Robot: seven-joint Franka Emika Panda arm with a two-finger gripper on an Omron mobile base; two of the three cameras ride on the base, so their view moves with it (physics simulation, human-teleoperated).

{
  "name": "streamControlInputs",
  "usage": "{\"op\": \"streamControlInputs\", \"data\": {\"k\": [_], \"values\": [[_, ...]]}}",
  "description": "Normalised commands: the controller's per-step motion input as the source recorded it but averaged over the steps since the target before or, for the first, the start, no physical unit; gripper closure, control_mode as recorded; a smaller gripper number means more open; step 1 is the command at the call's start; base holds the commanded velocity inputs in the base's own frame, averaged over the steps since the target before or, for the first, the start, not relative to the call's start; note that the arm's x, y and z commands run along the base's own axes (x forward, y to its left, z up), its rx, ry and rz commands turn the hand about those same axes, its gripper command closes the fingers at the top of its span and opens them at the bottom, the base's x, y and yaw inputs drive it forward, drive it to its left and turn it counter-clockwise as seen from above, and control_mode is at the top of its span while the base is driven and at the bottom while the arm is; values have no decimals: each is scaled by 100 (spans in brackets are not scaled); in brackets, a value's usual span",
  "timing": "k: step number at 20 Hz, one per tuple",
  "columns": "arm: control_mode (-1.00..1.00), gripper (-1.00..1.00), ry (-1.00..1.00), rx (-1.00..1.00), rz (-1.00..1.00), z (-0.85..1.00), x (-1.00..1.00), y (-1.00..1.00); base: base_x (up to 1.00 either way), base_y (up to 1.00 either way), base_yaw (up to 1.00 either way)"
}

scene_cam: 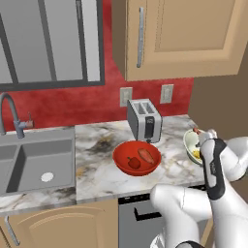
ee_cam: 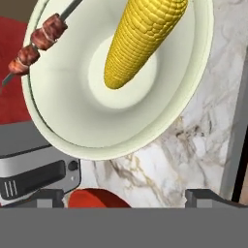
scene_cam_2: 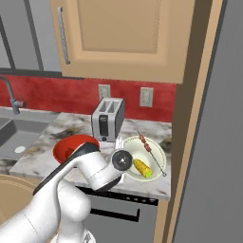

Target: Place the bowl containing the corn and kebab skewer in the microwave. Close the microwave door and press the start button to microwave the meal.

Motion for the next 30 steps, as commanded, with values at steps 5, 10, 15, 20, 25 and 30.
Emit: {"op": "streamControlInputs", "data": {"k": [5, 10, 15, 20, 25, 30], "values": [[-100, -100, 0, 6, 0, -16, 30, -5, 0, 0, 0], [-100, -100, 3, 2, 0, -10, 27, -4, 0, 0, 0], [-100, -100, 4, 2, 0, -11, 28, -9, 0, 0, 0], [-100, -100, 3, 2, 0, -14, 27, -16, 0, 0, 0], [-100, -100, 2, 1, 0, -17, 25, -15, 0, 0, 0], [-100, 100, 2, 0, 0, -20, 21, -7, 0, 0, 0]]}}
